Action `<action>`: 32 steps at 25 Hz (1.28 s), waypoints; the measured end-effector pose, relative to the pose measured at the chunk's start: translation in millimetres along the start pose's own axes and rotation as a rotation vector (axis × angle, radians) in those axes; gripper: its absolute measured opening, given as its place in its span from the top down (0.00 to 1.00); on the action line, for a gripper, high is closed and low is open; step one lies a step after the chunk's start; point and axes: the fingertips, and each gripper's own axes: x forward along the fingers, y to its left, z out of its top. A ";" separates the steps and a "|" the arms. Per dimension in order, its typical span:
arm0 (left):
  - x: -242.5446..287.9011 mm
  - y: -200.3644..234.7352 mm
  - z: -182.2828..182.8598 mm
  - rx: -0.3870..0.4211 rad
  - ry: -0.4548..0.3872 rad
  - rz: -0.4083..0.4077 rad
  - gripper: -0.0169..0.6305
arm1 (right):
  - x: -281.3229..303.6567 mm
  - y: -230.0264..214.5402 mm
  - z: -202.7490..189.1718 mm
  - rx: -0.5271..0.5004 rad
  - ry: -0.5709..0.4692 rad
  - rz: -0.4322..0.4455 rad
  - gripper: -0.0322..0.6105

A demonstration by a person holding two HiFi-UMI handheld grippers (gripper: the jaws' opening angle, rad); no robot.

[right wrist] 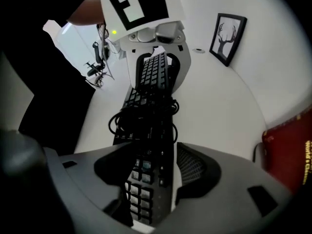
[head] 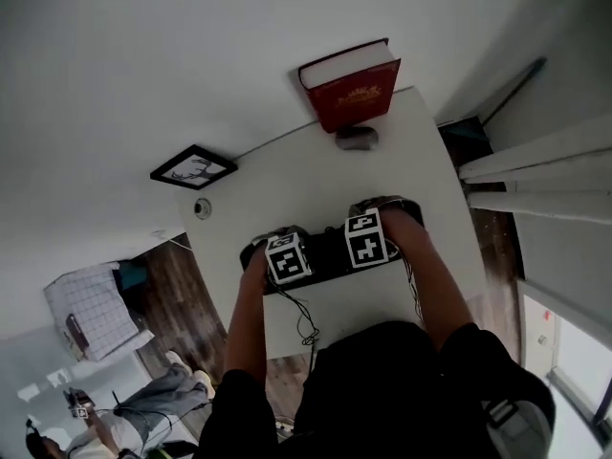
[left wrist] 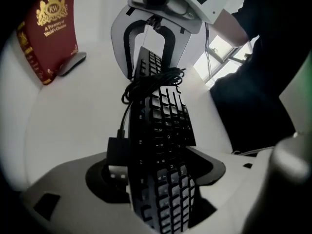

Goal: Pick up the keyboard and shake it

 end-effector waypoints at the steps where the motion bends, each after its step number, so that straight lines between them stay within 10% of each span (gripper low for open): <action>1: -1.1 3.6 2.0 -0.007 -0.007 0.069 0.44 | 1.6 -5.1 -4.8 -0.009 0.026 -0.051 0.55; 10: -24.3 -3.9 -10.1 -0.170 -0.149 0.568 0.55 | 4.4 -15.9 -15.2 0.066 0.123 -0.311 0.54; 17: -51.7 -48.7 -19.3 -0.443 -0.349 0.857 0.77 | -28.2 4.7 -25.0 0.273 0.079 -0.713 0.62; 19: -64.2 -64.5 -19.1 -0.575 -0.480 0.908 0.84 | -47.4 18.5 -8.0 0.320 -0.024 -0.867 0.86; 24: -116.4 -84.2 -1.9 -0.859 -0.943 0.926 0.95 | -128.1 51.6 56.5 0.469 -0.420 -1.098 0.91; 29: -172.2 -128.3 25.4 -0.794 -1.123 1.036 0.97 | -195.2 99.3 97.0 0.594 -0.854 -1.095 0.92; 32: -193.2 -165.4 39.2 -0.741 -1.200 1.087 0.97 | -216.1 135.3 110.2 0.508 -0.913 -1.148 0.92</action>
